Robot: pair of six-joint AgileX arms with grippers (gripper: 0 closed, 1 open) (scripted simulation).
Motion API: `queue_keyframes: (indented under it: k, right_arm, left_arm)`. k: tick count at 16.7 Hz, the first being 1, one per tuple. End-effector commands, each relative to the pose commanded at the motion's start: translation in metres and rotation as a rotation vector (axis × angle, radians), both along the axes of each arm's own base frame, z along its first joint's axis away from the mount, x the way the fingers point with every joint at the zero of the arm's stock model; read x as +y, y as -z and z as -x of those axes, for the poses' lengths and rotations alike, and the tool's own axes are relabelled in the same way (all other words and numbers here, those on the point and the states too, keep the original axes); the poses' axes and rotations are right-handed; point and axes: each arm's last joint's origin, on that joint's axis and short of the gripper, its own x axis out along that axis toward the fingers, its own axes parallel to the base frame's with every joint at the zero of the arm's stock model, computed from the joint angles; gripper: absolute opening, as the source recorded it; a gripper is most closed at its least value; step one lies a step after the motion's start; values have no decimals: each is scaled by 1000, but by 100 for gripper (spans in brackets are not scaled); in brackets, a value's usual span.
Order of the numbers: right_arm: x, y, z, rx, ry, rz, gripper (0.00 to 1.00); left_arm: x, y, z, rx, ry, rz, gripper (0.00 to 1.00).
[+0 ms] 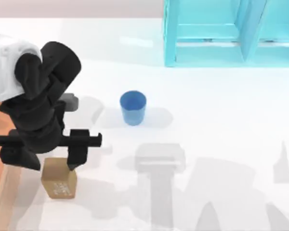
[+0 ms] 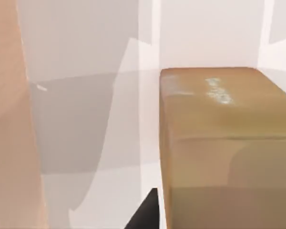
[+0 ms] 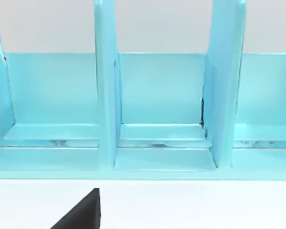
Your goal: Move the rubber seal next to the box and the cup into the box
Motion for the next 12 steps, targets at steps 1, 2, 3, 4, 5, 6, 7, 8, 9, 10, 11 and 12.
queue_keyframes:
  k: [1,2,3,4,5,6,7,8,9,10,11,12]
  right_arm:
    - [0,0,0,0,0,0,100]
    - [0,0,0,0,0,0,100]
    - [0,0,0,0,0,0,100]
    - [0,0,0,0,0,0,100]
    - [0,0,0,0,0,0,100]
    - [0,0,0,0,0,0,100]
    - [0,0,0,0,0,0,100]
    - [0,0,0,0,0,0,100]
    - [0,0,0,0,0,0,100]
    - [0,0,0,0,0,0,100]
    - [0,0,0,0,0,0,100]
    - [0,0,0,0,0,0,100]
  left_arm:
    - [0,0,0,0,0,0,90]
    - [0,0,0,0,0,0,98]
    - [0,0,0,0,0,0,100]
    - [0,0,0,0,0,0,100]
    - [0,0,0,0,0,0,100]
    - [0,0,0,0,0,0,100]
    - [0,0,0,0,0,0,100]
    - [0,0,0,0,0,0,100]
    - [0,0,0,0,0,0,100]
    - [0,0,0,0,0,0,100]
    - [0,0,0,0,1,0,100]
    - [0,-1,0,-1,1,0,100]
